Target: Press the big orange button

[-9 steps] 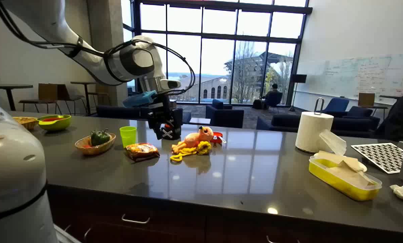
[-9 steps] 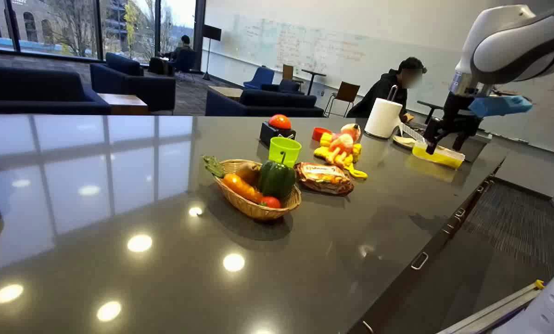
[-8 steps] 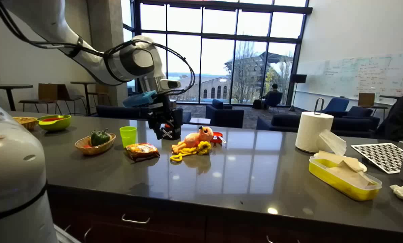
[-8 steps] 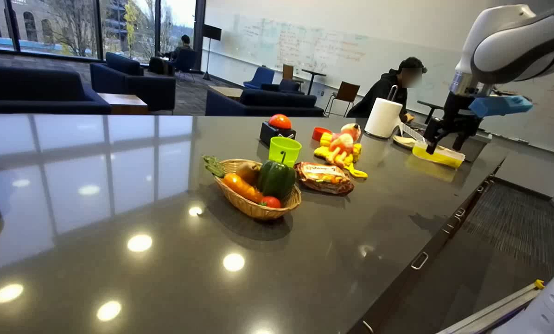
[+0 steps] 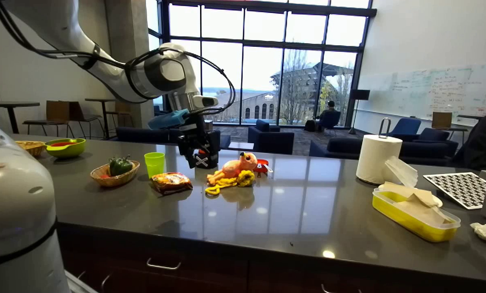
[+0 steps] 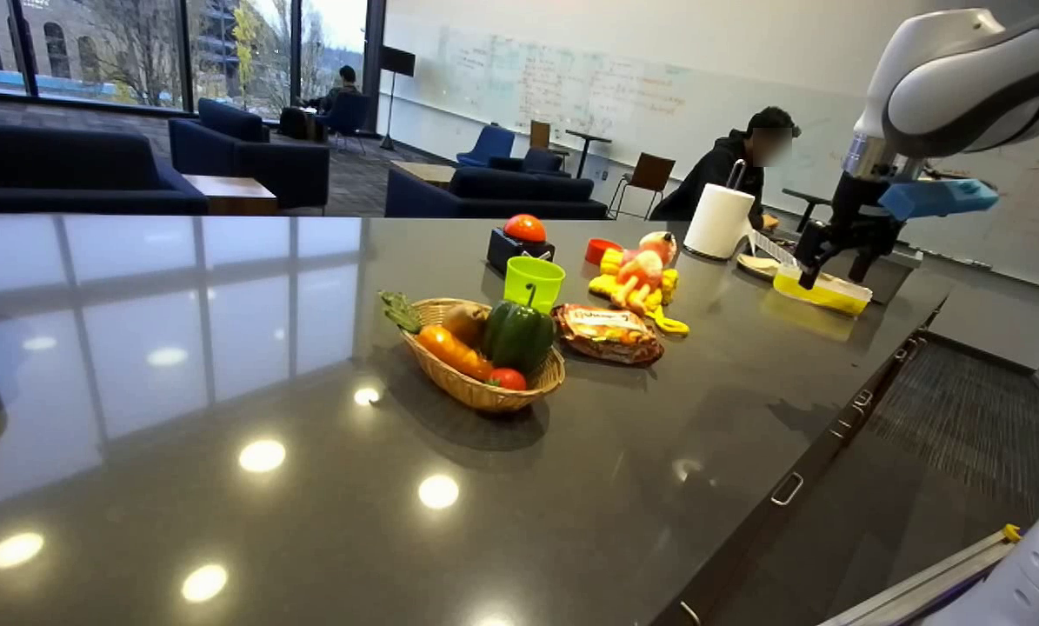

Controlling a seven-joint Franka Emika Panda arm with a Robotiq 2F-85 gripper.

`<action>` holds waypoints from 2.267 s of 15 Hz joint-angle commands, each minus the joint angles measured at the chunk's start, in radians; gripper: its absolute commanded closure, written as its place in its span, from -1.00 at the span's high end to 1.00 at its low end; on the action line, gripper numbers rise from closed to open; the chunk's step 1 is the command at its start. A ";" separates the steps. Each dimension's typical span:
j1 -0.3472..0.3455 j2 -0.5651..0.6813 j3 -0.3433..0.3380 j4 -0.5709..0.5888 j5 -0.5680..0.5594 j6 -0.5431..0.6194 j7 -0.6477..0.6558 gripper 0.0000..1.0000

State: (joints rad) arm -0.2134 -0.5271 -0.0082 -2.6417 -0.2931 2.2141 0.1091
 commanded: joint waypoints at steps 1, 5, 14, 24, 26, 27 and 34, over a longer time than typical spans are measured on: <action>0.020 0.018 -0.005 0.017 -0.010 0.025 0.003 1.00; 0.045 0.092 0.006 0.080 -0.006 0.072 0.000 1.00; 0.148 0.401 0.038 0.383 0.022 0.086 -0.020 1.00; 0.270 0.687 0.081 0.761 0.099 0.024 -0.076 1.00; 0.286 0.740 0.090 0.833 0.123 0.009 -0.097 1.00; 0.293 0.766 0.093 0.869 0.129 0.003 -0.108 1.00; 0.306 0.941 0.116 1.129 0.186 -0.021 -0.248 1.00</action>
State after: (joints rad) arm 0.0953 0.3373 0.0993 -1.6460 -0.1391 2.2317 -0.0638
